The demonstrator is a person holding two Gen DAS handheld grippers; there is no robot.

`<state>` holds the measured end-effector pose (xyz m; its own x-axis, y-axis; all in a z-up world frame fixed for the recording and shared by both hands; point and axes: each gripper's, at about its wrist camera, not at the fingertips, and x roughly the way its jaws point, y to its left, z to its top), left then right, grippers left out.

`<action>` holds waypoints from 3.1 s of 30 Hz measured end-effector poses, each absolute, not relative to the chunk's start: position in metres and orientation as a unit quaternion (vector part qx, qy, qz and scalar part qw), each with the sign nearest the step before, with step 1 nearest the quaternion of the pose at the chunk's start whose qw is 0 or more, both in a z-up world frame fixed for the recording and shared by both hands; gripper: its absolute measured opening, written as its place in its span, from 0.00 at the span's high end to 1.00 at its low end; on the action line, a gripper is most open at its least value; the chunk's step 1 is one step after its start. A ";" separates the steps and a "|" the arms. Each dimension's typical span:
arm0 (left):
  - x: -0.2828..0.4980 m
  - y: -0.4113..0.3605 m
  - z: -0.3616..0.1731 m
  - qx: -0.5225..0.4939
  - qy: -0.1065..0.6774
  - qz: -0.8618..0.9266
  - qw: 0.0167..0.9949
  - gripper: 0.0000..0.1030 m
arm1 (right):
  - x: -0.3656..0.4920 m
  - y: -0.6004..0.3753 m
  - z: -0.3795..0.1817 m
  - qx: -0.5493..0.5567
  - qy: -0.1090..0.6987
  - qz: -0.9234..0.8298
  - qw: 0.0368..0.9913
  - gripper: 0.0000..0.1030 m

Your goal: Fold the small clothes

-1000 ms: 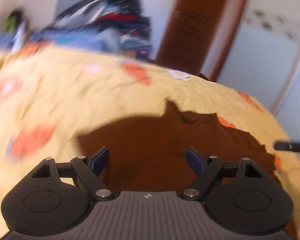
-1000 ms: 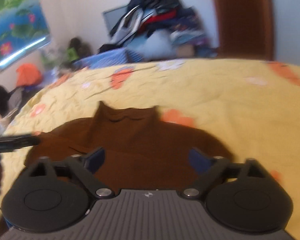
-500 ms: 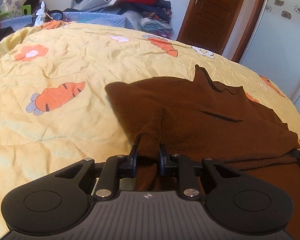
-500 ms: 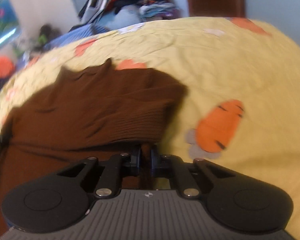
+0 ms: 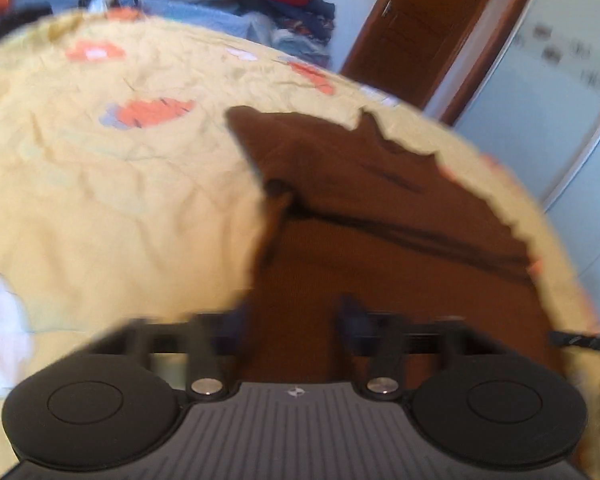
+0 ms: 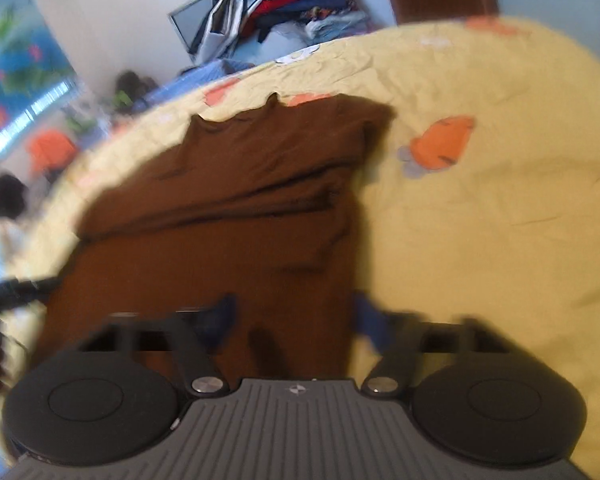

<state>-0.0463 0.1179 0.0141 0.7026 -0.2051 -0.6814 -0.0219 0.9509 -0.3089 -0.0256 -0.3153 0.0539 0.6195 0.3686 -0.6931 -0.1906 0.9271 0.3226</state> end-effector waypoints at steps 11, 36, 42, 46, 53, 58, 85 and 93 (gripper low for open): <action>-0.095 0.152 0.028 -0.254 0.416 -0.133 0.863 0.29 | -0.078 -0.353 0.059 0.242 0.415 0.172 0.860 0.14; -0.174 0.189 0.027 -0.305 0.472 -0.213 0.799 0.18 | -0.147 -0.355 0.042 0.368 0.457 0.268 0.764 0.00; -0.201 0.151 0.006 -0.306 0.512 -0.265 0.758 0.18 | -0.157 -0.351 0.042 0.359 0.465 0.281 0.759 0.00; -0.205 0.151 0.005 -0.311 0.514 -0.264 0.755 0.18 | -0.165 -0.353 0.041 0.367 0.462 0.287 0.755 0.00; -0.175 0.161 -0.004 -0.367 0.499 -0.239 0.748 0.18 | -0.158 -0.347 0.039 0.391 0.487 0.292 0.725 0.00; -0.165 0.154 -0.003 -0.377 0.491 -0.230 0.751 0.18 | -0.164 -0.339 0.041 0.368 0.501 0.297 0.725 0.03; -0.120 0.144 0.041 -0.289 0.454 -0.258 0.802 0.94 | -0.138 -0.367 0.052 0.393 0.470 0.278 0.740 0.86; 0.007 0.133 0.081 -0.285 0.371 -0.256 0.846 0.94 | -0.010 -0.362 0.088 0.405 0.388 0.305 0.770 0.86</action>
<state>0.0068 0.1332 0.0811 0.5935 -0.6445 -0.4821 0.2221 0.7068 -0.6716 -0.0101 -0.3620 0.0880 0.5132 0.7838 -0.3497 -0.1558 0.4858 0.8601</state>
